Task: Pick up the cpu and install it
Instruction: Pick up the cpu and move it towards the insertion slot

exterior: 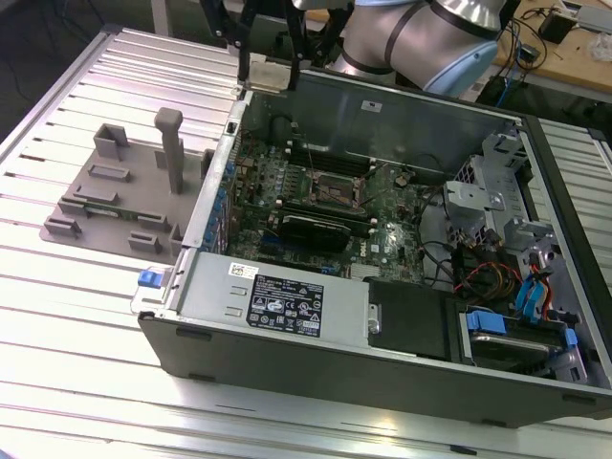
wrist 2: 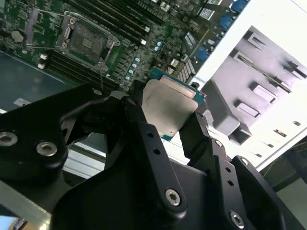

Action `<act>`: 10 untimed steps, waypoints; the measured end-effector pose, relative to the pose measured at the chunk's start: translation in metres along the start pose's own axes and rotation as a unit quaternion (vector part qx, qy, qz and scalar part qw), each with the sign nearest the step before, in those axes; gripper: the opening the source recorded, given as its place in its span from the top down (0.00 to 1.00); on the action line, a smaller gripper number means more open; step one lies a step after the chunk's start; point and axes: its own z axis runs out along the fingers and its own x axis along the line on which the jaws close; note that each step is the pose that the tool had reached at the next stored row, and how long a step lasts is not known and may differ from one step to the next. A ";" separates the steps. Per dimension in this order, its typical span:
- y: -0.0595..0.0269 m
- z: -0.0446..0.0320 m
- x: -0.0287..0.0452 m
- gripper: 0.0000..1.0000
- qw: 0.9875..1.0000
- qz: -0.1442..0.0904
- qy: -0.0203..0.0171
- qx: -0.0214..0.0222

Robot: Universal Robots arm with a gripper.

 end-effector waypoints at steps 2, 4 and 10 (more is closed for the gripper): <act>0.0000 0.0002 -0.0069 0.45 1.000 0.000 0.000 0.000; -0.0001 0.0003 -0.0141 0.45 1.000 0.000 0.000 0.000; -0.0001 0.0008 -0.0380 0.45 1.000 0.000 0.000 0.000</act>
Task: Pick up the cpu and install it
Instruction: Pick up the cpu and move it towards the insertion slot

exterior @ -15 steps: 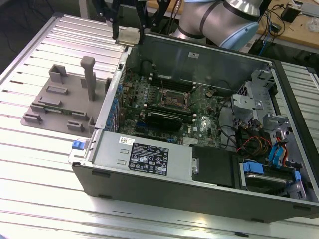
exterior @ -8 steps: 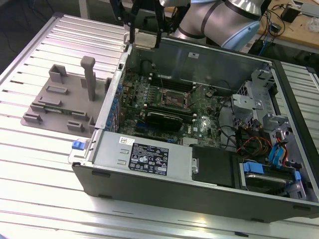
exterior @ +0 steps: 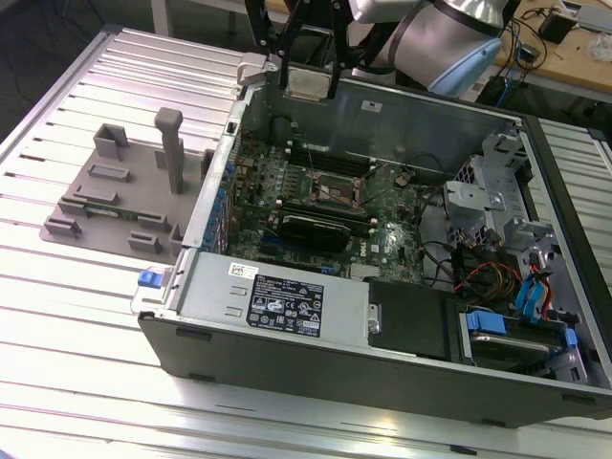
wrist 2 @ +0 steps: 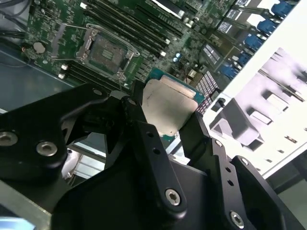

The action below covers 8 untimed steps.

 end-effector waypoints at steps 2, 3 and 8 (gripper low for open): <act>0.0000 0.0000 -0.0032 0.45 1.000 0.000 0.000 0.000; -0.0001 0.0000 -0.0035 0.45 1.000 0.000 0.000 0.000; -0.0002 0.0040 -0.0037 0.45 1.000 0.000 0.000 0.000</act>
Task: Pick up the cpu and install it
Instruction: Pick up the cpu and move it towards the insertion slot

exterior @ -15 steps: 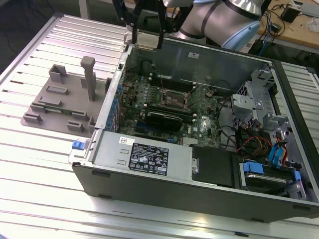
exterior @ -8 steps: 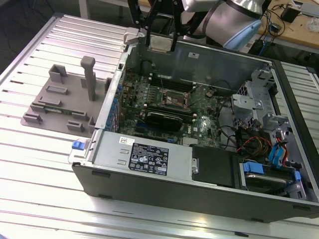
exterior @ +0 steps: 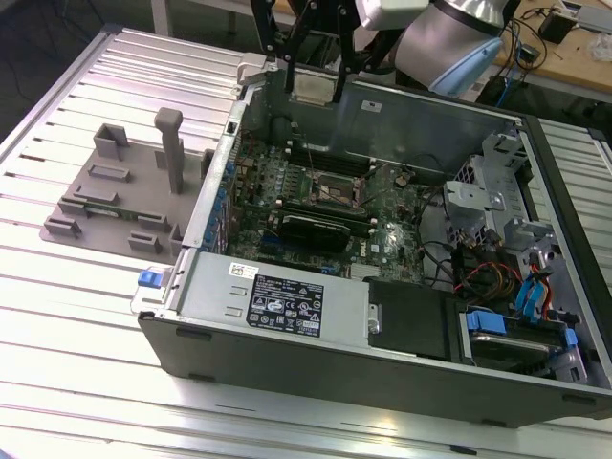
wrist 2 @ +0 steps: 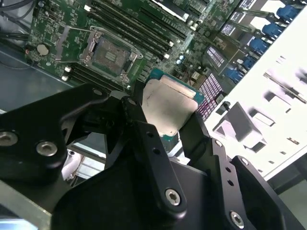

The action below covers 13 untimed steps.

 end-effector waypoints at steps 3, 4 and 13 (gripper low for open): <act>-0.0004 0.0081 -0.0003 0.45 1.000 0.000 0.000 0.000; -0.0005 0.0108 -0.0006 0.45 1.000 0.000 0.000 0.000; -0.0014 0.0341 -0.0240 0.45 1.000 0.000 0.006 0.000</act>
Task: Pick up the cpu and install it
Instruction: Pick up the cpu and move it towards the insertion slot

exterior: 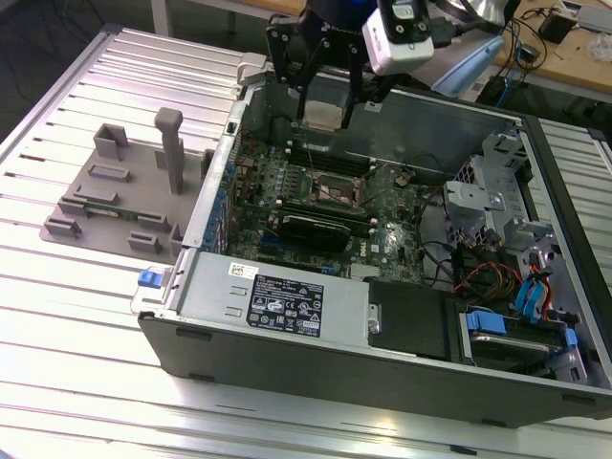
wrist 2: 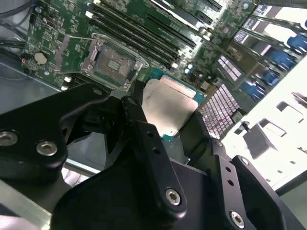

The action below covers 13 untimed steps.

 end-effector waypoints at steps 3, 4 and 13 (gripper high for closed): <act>-0.0001 0.0091 -0.0167 0.45 1.000 0.000 0.004 0.000; 0.0000 0.0135 -0.0246 0.45 1.000 0.000 0.005 0.000; 0.0132 0.0376 -0.0403 0.45 1.000 0.000 0.006 0.000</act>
